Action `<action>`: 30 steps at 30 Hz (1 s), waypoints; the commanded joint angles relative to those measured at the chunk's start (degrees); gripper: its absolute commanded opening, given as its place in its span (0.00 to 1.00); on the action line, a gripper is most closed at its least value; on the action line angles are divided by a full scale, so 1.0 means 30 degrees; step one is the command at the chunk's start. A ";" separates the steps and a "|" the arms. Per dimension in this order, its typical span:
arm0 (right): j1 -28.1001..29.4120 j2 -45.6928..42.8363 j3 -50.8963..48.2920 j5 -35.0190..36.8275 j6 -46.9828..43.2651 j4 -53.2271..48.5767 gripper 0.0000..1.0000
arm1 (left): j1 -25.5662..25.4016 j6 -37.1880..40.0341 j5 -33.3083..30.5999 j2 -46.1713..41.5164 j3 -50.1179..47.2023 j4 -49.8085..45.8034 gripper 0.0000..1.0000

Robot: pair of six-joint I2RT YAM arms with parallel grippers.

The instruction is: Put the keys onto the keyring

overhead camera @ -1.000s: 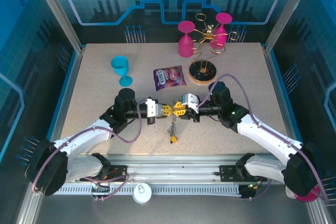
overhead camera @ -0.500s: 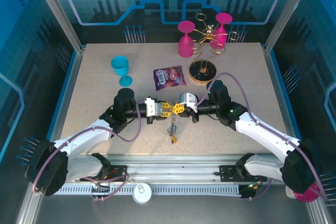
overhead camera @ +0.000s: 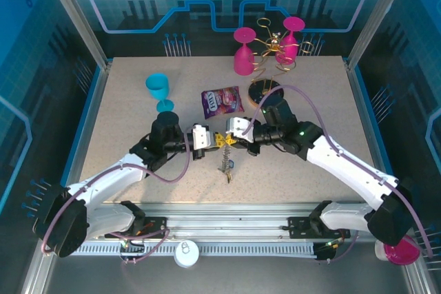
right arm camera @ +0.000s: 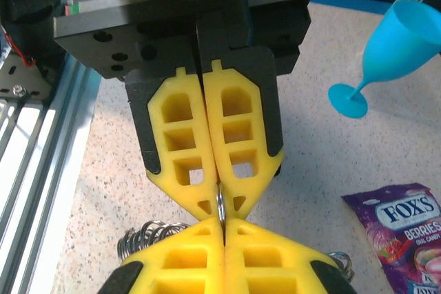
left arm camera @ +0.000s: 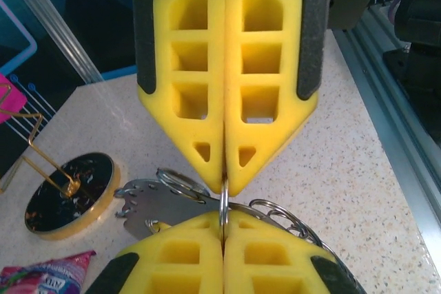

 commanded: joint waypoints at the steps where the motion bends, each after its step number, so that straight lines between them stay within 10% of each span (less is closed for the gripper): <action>1: 0.0892 0.0708 0.1732 0.1313 -0.1089 -0.2995 0.00 | -0.0121 0.0835 -0.0637 -0.0169 0.0866 -0.1305 0.06; 8: 0.0943 0.0253 0.1934 0.1104 -0.0610 -0.2424 0.00 | -0.0142 0.0895 -0.0224 -0.0214 0.0810 -0.1293 0.00; 12: -0.0127 -0.1542 -0.0774 -0.1249 0.1163 0.1845 0.20 | -0.0135 0.0111 0.0765 -0.0478 0.0005 0.0612 0.00; 30: -0.1186 -0.2222 -0.4300 -0.3109 0.3283 0.6478 0.19 | -0.0127 -0.1766 0.2739 -0.0348 -0.1201 0.4403 0.00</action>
